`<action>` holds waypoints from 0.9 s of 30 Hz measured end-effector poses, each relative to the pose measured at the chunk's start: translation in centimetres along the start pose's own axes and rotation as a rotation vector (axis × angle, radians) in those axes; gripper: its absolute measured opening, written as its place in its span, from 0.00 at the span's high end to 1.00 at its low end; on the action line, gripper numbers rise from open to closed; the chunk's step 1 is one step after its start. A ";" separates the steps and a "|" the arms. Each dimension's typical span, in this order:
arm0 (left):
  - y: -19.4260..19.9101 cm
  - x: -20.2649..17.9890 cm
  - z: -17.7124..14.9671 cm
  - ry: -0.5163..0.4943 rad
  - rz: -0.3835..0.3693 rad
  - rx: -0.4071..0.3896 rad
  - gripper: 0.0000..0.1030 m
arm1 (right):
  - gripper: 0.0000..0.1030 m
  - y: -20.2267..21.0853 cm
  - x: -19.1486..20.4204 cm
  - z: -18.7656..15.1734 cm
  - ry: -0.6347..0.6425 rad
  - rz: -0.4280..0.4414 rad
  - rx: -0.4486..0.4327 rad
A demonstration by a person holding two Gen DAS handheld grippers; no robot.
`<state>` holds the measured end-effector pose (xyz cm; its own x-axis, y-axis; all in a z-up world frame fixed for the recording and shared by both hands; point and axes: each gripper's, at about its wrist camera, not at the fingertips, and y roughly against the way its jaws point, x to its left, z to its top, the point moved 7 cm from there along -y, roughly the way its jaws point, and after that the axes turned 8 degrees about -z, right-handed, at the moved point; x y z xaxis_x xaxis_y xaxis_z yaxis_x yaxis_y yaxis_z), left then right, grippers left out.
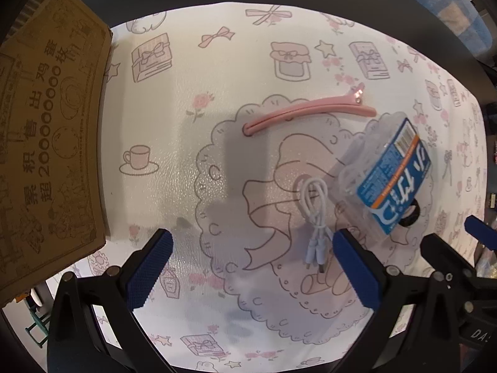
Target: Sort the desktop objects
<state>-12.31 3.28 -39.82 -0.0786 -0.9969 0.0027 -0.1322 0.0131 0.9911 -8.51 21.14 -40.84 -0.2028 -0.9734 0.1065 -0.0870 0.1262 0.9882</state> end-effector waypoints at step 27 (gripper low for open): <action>-1.6 1.3 -0.1 -0.009 -0.005 0.024 0.01 | 0.11 -2.7 0.0 0.7 -0.070 0.038 0.049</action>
<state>-12.09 1.99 -41.42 -0.0863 -0.9963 -0.0040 -0.1558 0.0095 0.9877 -8.95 20.90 -43.61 -0.2742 -0.9523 0.1339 -0.1250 0.1733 0.9769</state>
